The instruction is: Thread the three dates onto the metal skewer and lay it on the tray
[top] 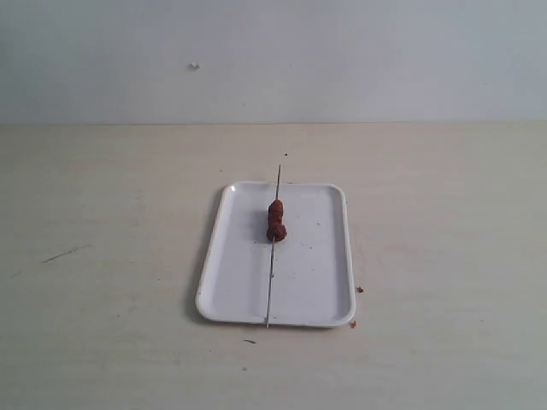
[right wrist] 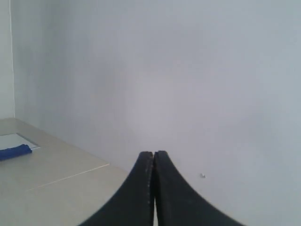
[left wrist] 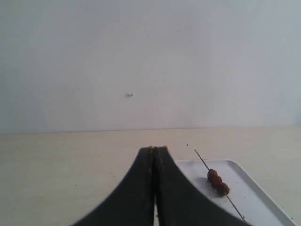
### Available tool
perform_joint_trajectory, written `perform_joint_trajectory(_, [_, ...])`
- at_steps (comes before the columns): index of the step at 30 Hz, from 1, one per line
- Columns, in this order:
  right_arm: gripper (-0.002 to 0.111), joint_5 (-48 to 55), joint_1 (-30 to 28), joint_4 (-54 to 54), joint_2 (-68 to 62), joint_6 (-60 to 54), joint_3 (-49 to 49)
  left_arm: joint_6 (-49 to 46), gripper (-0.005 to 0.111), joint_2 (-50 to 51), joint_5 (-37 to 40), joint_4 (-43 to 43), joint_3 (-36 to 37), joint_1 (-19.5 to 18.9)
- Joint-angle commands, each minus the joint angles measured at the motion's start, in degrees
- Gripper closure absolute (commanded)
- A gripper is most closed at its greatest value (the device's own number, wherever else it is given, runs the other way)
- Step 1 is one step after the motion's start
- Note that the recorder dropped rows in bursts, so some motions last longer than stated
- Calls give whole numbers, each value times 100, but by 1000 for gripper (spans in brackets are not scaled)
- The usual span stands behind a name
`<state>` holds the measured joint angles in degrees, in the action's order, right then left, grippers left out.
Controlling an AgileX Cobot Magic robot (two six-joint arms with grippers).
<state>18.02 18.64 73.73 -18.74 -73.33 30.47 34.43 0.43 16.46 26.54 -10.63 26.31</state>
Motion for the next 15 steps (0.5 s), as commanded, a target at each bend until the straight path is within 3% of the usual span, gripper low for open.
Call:
perform_joint_trajectory(1, [108, 13, -41, -19, 377, 2, -25, 27, 107, -30, -4, -29, 10, -15])
perform_joint_trajectory(4, [108, -20, -767, -41, 650, 147, -34, 27, 107, -30, 19, -29, 10, -15])
perform_joint_trajectory(6, [108, 4, -1859, -54, 898, 802, -34, 27, 107, -30, 31, -29, 10, -15])
perform_joint_trajectory(7, [108, 4, -2074, -81, 932, 905, -34, 27, 107, -30, 47, -29, 10, -15])
perform_joint_trajectory(11, [108, 17, -2617, -246, 935, 982, -34, 27, 107, -30, 110, -29, 10, -15])
perform_joint_trajectory(15, [108, -4, -2668, -958, 925, 1230, -103, 27, 107, -30, 147, -29, 10, -15])
